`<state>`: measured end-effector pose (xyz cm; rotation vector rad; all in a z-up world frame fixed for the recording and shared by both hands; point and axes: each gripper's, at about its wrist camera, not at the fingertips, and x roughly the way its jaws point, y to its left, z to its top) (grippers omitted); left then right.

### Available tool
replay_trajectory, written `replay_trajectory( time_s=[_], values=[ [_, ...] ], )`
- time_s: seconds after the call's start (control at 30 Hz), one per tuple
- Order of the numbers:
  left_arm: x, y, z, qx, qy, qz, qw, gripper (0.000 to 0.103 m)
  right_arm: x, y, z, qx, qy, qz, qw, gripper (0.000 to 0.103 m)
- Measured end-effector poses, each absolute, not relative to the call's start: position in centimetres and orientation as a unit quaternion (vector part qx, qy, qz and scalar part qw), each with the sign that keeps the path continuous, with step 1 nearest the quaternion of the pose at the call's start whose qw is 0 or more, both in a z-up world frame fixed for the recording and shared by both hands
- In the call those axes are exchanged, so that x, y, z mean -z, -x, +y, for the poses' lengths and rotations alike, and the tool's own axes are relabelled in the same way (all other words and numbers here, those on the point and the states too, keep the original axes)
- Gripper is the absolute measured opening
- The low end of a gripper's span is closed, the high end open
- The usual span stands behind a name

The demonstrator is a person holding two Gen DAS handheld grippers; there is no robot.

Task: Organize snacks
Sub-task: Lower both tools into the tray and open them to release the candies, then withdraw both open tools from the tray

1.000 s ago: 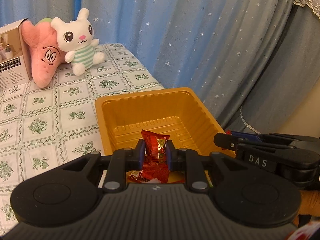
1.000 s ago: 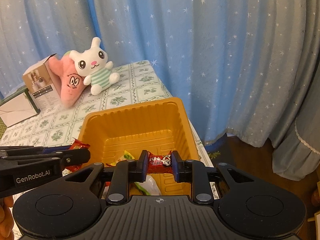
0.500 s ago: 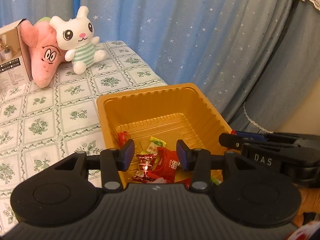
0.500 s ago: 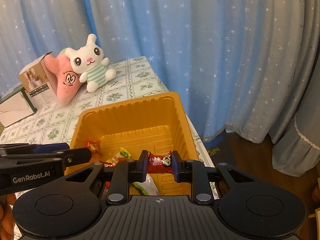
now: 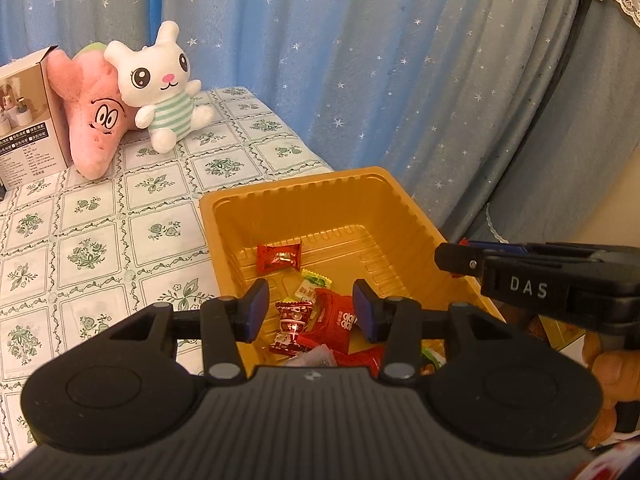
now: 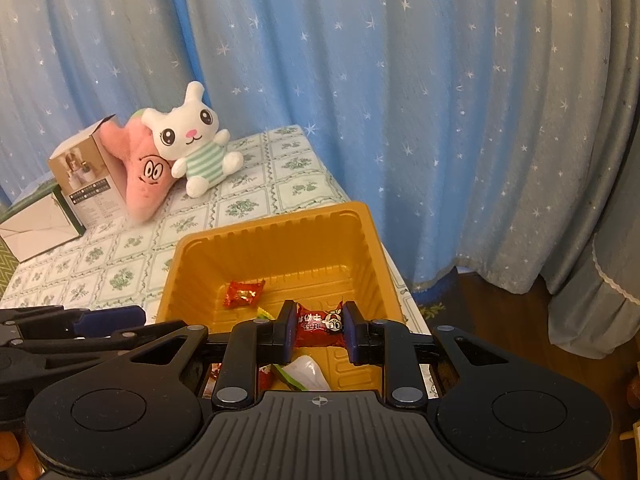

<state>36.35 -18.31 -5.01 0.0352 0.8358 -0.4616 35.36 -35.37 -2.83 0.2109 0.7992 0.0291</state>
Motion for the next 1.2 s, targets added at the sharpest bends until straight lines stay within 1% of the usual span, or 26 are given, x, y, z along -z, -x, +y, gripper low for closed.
replay_trajectory(
  time_s=[0.37,0.4,0.43,0.47,0.5,0.57,0.87,0.93,1.0,1.13,1.2],
  values=[
    [4.5,-35.9,-17.4,0.218,-0.015,0.398,0.891,0.042,2.8,-36.0,-35.0,-0.029,-0.102,0.390,0.915,0.025],
    [4.5,-35.8,-17.2,0.216,-0.015,0.398,0.891,0.042,2.8,-36.2,-35.0,-0.034,-0.103,0.390,0.914,0.028],
    [4.6,-35.7,-16.9,0.214,-0.013,0.399,0.892,0.042,2.8,-36.4,-34.9,-0.036,-0.103,0.387,0.915,0.045],
    [4.6,-35.6,-16.7,0.213,-0.010,0.400,0.891,0.042,2.6,-36.4,-34.9,-0.032,-0.104,0.382,0.918,0.058],
    [4.7,-35.5,-16.5,0.212,-0.008,0.401,0.891,0.042,2.5,-36.2,-35.1,-0.029,-0.112,0.375,0.920,0.074],
    [4.7,-35.1,-16.0,0.209,-0.005,0.400,0.892,0.042,2.2,-35.9,-35.4,-0.028,-0.127,0.364,0.922,0.074],
    [4.4,-32.6,-14.1,0.201,0.017,0.397,0.895,0.049,1.6,-33.4,-36.3,0.003,-0.150,0.374,0.915,0.074],
    [4.1,-31.9,-13.8,0.201,0.024,0.398,0.895,0.054,1.4,-32.5,-36.4,0.010,-0.159,0.379,0.912,0.074],
    [3.8,-31.2,-13.6,0.201,0.027,0.395,0.896,0.062,1.2,-31.5,-36.4,0.016,-0.167,0.381,0.909,0.074],
    [2.9,-29.6,-13.2,0.196,0.028,0.389,0.900,0.070,0.5,-29.4,-36.0,0.020,-0.173,0.383,0.907,0.074],
    [2.5,-28.7,-13.0,0.193,0.029,0.384,0.902,0.076,0.1,-28.3,-35.8,0.020,-0.171,0.381,0.909,0.074]
  ],
)
